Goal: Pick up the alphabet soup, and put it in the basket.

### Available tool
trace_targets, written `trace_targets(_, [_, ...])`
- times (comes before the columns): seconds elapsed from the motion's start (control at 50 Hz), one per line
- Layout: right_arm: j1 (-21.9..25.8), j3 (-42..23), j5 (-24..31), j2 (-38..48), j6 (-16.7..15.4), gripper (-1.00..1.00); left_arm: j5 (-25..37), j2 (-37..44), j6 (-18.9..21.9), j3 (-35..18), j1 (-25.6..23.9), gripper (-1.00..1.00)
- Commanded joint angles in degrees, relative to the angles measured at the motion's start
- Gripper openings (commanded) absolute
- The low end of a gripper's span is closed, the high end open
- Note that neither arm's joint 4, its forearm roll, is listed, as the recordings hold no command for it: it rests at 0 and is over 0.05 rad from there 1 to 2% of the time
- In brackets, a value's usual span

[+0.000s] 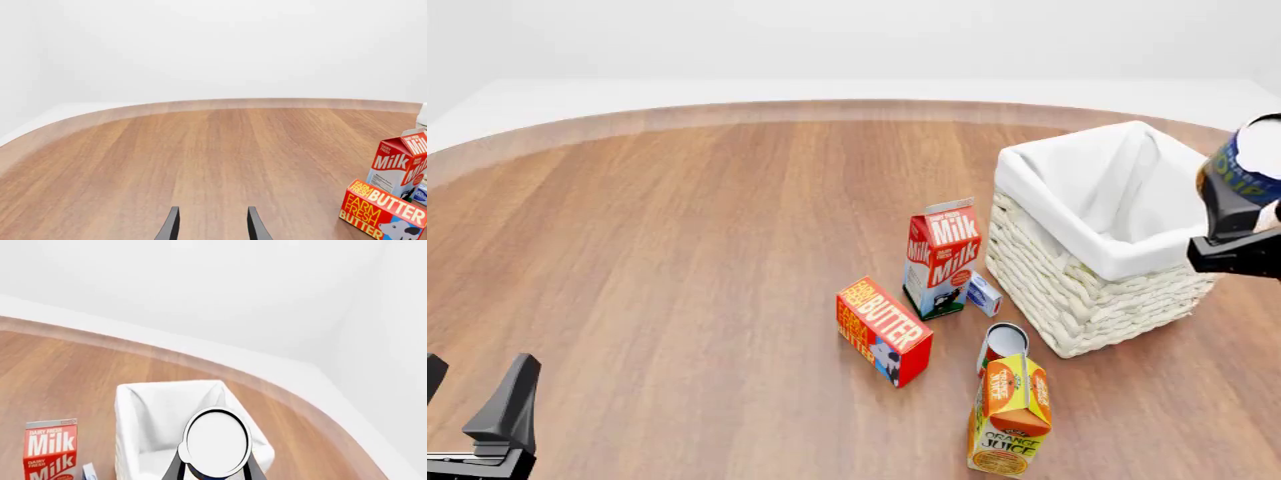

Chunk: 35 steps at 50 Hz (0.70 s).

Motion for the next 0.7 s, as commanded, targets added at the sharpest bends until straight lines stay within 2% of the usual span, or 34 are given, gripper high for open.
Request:
trace_targets(0.02, [0.4, -3.5, -0.4, 3.3, 0.4, -1.00, 0.0, 0.0, 0.0, 0.0, 0.0, 1.00])
trace_targets(0.24, [1.0, -7.8, 1.4, 6.4, 1.1, -1.00, 0.0, 0.0, 0.0, 0.0, 0.0, 1.00])
trace_targets(0.54, [1.4, -10.5, 2.9, 10.4, 5.0, -1.00, 0.0, 0.0, 0.0, 0.0, 0.0, 1.00])
trace_targets(0.7, [2.4, -13.3, 5.5, 11.9, 5.2, -1.00, 0.0, 0.0, 0.0, 0.0, 0.0, 1.00])
